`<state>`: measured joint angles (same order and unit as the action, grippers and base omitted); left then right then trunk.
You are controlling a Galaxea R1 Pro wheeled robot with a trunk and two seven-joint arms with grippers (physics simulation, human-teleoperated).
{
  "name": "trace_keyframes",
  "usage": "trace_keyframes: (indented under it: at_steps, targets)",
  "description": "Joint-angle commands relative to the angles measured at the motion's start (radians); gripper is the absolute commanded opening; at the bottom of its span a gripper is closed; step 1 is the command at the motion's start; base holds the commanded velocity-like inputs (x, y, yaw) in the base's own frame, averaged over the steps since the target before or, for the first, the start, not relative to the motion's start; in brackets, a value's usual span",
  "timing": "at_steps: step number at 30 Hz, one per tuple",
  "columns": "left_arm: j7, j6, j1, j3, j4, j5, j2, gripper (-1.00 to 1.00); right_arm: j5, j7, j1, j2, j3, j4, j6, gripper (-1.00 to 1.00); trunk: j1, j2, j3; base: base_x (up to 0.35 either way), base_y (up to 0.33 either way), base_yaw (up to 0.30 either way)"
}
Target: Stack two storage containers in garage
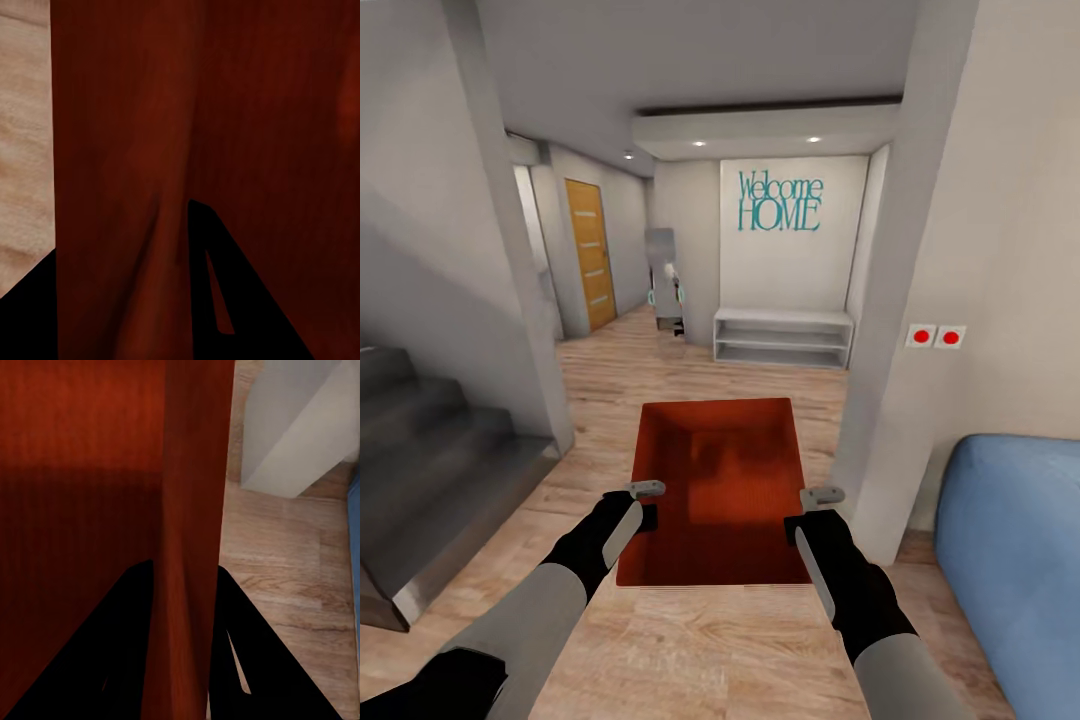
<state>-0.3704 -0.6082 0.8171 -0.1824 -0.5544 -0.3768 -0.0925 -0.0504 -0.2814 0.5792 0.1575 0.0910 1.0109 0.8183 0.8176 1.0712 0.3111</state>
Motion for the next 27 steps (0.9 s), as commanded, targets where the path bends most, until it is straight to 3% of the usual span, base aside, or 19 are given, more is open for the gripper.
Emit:
trace_keyframes:
  at_steps: [1,27]
  targets:
    - [0.002,0.027,0.000,0.006,-0.002,0.022,-0.021,-1.00,0.040,0.004,-0.001,0.017,0.041,-0.002,-0.005,-1.00,0.000,0.000,0.000,0.339,0.000,0.000]
    - [0.002,0.027,0.000,0.006,-0.002,0.022,-0.021,-1.00,0.040,0.004,-0.001,0.017,0.041,-0.002,-0.005,-1.00,0.000,0.000,0.000,0.339,0.000,0.000]
